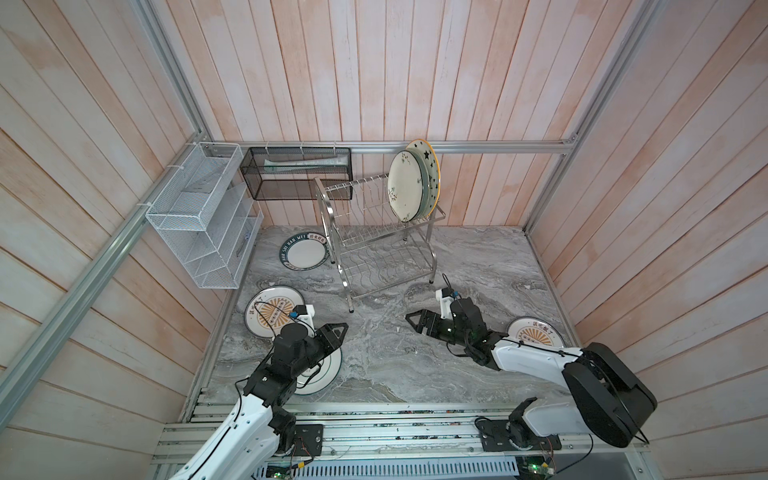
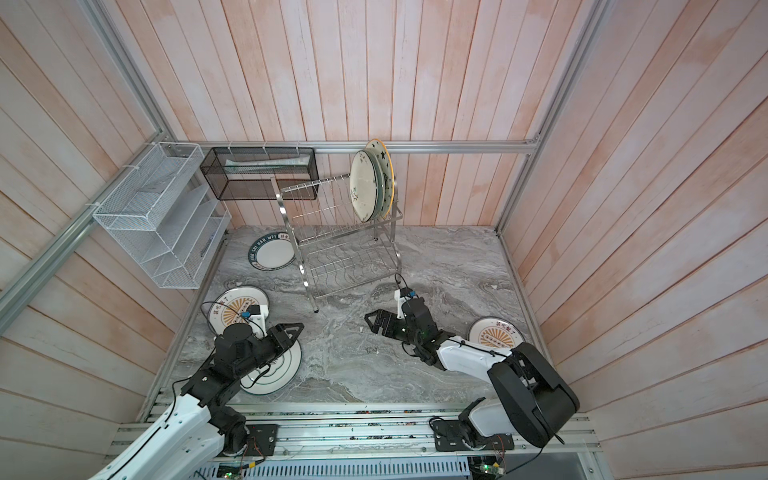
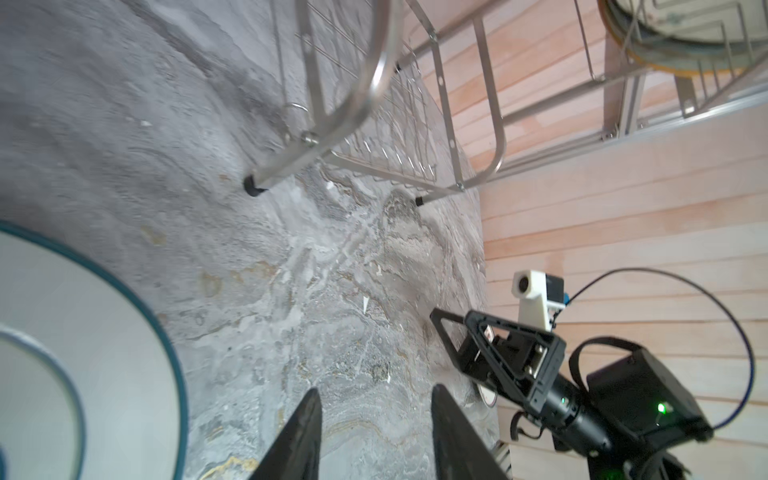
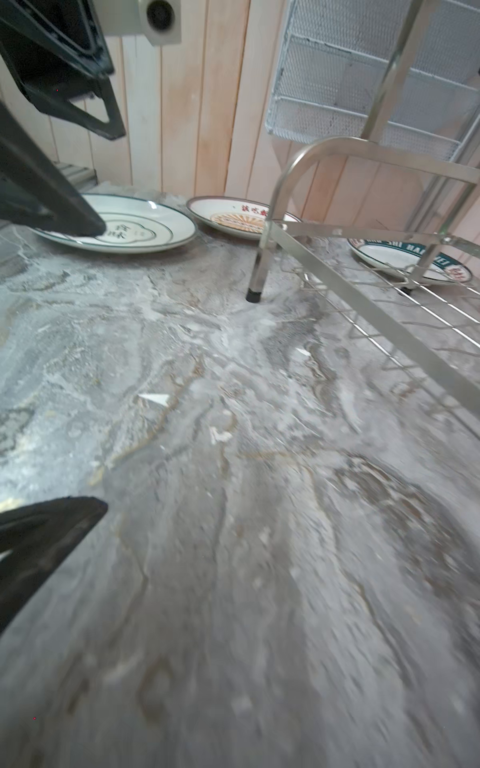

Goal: Load plates into a dish rack
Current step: Pick up the plate from the bottom-left of the table.

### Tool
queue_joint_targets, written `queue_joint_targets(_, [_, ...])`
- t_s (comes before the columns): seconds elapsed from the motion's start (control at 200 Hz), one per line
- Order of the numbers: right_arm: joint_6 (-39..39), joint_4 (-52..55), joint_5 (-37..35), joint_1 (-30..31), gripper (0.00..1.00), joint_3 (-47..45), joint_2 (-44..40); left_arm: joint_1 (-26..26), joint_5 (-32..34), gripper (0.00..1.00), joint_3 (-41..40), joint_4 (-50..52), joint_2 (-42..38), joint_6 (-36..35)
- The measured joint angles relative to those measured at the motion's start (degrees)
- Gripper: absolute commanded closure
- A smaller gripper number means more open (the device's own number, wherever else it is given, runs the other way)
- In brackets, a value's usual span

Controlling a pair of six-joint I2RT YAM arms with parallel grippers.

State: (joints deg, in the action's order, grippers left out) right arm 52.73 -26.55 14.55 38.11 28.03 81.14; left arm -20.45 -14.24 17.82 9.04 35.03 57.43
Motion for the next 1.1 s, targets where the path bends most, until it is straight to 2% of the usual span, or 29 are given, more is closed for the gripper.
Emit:
queue_joint_targets(0.1, [5.4,-3.7,0.7,3.0,0.04,0.3,4.0,4.5,-2.0,0.56,-3.6,2.1,-1.4,2.0])
queue_joint_targets(0.245, [9.6,-7.3,2.6,7.1,0.05,3.6,10.9,7.3,-4.2,0.56,-7.3,4.6,-0.2,3.3])
queue_joint_targets(0.53, [13.1,-11.2,9.7,9.9,0.14,15.7,23.6,8.7,-4.8,0.55,-6.4,6.7,0.5,2.9])
queue_joint_targets(0.73, [14.8,-11.9,14.6,12.5,0.23,22.1,30.8,9.5,-2.4,0.56,-4.9,10.9,-1.9,2.1])
queue_joint_targets(1.1, [18.0,-12.3,20.0,16.4,0.39,28.4,37.8,11.3,-0.7,0.55,-4.7,14.1,-3.8,1.7])
